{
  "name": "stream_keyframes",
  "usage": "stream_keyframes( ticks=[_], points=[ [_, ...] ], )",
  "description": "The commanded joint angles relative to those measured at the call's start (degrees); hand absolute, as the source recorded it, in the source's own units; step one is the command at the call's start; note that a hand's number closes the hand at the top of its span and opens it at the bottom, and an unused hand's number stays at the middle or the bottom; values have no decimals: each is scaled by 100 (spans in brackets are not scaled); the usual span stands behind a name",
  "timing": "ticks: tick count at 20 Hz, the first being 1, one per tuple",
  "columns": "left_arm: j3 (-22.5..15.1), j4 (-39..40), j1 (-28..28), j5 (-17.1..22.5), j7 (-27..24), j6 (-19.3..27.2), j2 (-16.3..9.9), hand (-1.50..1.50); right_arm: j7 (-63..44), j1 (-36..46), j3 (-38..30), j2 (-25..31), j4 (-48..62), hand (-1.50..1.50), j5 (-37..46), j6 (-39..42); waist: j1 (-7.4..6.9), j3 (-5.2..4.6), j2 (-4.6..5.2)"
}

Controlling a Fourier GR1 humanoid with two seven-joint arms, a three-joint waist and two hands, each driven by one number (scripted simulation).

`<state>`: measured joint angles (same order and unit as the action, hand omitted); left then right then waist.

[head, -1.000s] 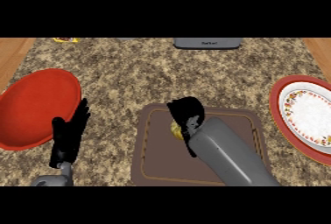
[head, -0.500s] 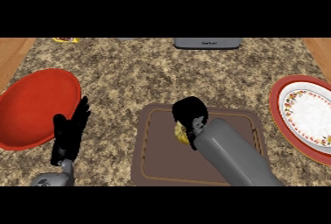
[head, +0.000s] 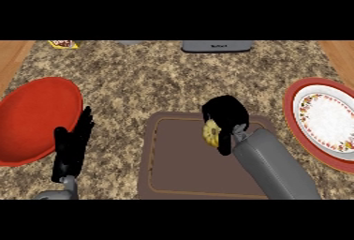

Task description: Pick the squash from the tray and place it in the plate

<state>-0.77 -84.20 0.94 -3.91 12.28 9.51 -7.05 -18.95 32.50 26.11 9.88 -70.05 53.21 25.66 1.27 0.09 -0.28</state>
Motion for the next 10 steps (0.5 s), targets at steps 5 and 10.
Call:
stream_keyframes(
  ticks=[5, 10],
  points=[
    [85, -176, -237, 91, -18, -72, -73, 0, 1355, -1642, -1404, 1246, -1221, 150, -458, -2141, 83, 2, -9],
    [-25, -309, -256, 31, 89, -58, -4, 0, 1634, -2282, -2237, 1550, -2435, 150, -1021, -2396, 64, -3, -17]
  ],
)
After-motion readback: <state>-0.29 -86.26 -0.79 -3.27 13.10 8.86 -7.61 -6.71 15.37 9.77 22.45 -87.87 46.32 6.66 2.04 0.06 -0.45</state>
